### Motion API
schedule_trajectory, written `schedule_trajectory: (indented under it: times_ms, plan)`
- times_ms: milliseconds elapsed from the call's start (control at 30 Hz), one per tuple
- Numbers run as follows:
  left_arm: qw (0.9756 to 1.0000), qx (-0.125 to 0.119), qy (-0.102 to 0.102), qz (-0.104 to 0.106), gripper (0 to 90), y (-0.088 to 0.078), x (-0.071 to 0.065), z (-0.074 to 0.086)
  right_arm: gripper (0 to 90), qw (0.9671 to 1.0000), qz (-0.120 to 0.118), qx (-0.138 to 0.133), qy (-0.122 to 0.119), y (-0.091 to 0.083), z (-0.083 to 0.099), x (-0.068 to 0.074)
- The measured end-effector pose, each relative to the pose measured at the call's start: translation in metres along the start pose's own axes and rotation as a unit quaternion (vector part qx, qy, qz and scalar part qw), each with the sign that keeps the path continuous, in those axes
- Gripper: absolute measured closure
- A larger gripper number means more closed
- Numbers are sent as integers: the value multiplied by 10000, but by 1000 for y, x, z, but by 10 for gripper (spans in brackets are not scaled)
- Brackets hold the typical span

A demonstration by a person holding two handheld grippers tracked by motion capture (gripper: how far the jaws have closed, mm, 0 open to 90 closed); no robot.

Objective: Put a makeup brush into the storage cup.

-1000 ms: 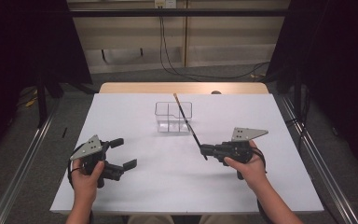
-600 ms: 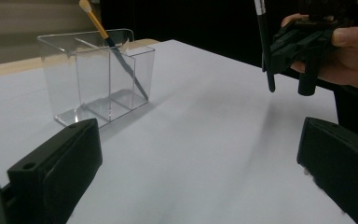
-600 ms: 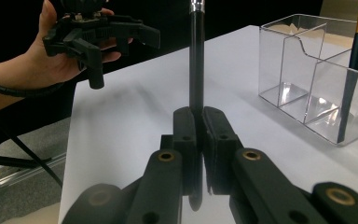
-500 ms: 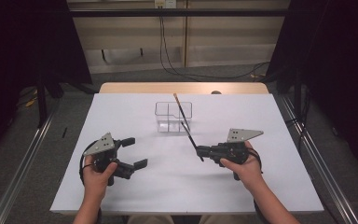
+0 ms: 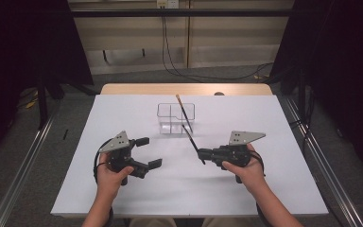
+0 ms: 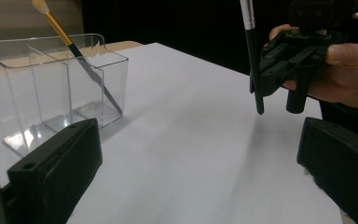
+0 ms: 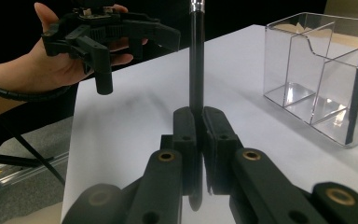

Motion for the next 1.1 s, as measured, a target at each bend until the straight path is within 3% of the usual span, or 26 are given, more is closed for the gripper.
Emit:
schedule_trajectory:
  times_ms: [333,533,600,900,1100]
  plan:
    - [9997,68,-218,83,0,16,-7,-4,848,10000,-62,21,-30,7,-2,3]
    - [9987,120,-495,39,0,27,-10,-8,848,9999,-83,60,-53,11,-3,5]
    - [9989,160,-442,13,1,30,-10,-8,848,9999,-89,67,-73,13,-4,5]
    - [9986,-101,-517,104,142,35,-13,-16,848,9999,-97,70,-82,16,-4,6]
    - [9985,-70,-506,203,252,43,-18,-17,848,9999,-90,80,-91,18,-3,6]
Point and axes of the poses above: each handheld gripper's, and its own axes: y roughly forward along the jaws, z roughly out of its underside, x roughly to its left, the point moved 10 cm from there along y, roughly forward along the jaws, and after that the axes turned 6 degrees about -z, right-handed, at the moved point
